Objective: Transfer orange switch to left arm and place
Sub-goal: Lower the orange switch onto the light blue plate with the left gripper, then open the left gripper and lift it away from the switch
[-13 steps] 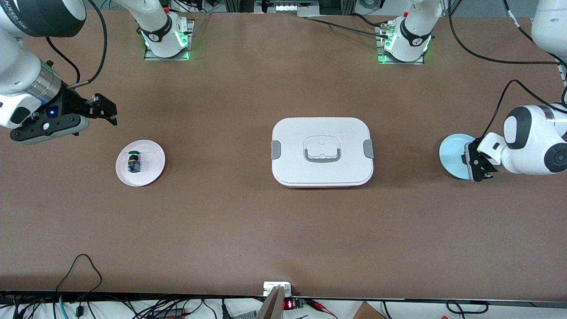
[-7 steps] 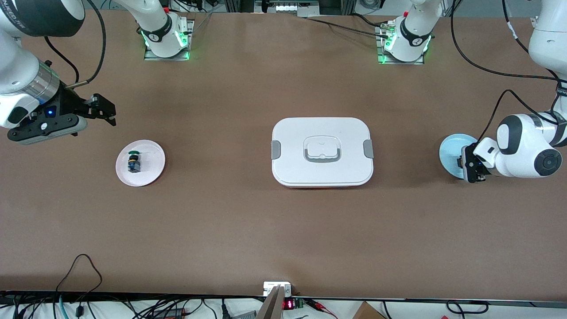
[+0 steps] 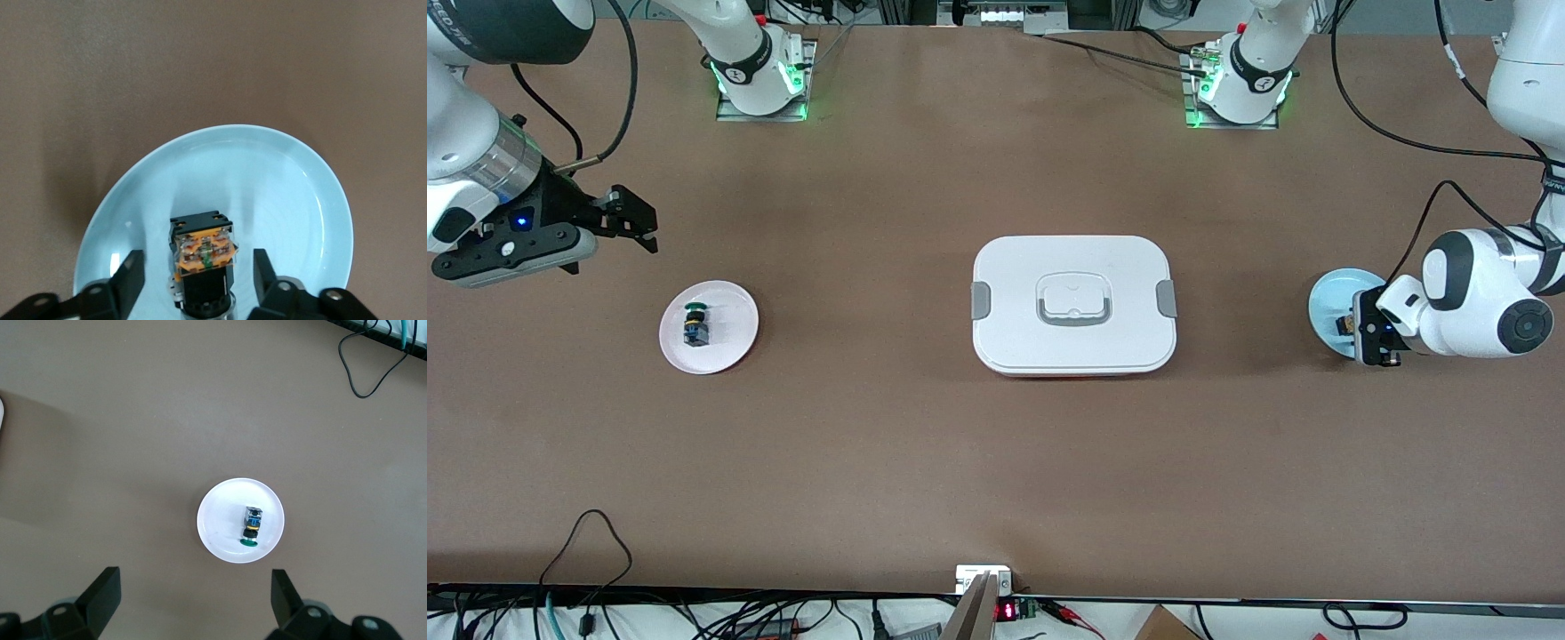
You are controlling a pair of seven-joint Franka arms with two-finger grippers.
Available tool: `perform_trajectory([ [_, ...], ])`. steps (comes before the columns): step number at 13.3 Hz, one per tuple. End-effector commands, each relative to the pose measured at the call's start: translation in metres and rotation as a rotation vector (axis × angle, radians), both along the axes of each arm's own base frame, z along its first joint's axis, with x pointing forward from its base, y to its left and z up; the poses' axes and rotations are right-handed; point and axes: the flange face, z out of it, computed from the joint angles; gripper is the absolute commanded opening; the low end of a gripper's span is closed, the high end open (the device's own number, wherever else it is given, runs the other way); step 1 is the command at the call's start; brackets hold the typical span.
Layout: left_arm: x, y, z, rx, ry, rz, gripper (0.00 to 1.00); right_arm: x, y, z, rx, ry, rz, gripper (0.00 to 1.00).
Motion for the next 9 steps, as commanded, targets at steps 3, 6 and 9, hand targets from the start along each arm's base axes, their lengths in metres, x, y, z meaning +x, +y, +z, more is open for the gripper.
perform_trajectory([
  [3,0.004,0.001,0.051,0.017,0.037,-0.031,1.00,0.006,0.001,0.000,-0.004,0.000,-0.019,1.00],
  [6,0.016,-0.006,0.103,0.060,0.091,0.045,1.00,0.006,0.000,0.000,-0.001,0.003,-0.027,1.00],
  [9,0.033,-0.025,0.158,0.130,0.115,0.210,1.00,0.004,-0.002,-0.003,-0.001,0.018,-0.101,1.00],
])
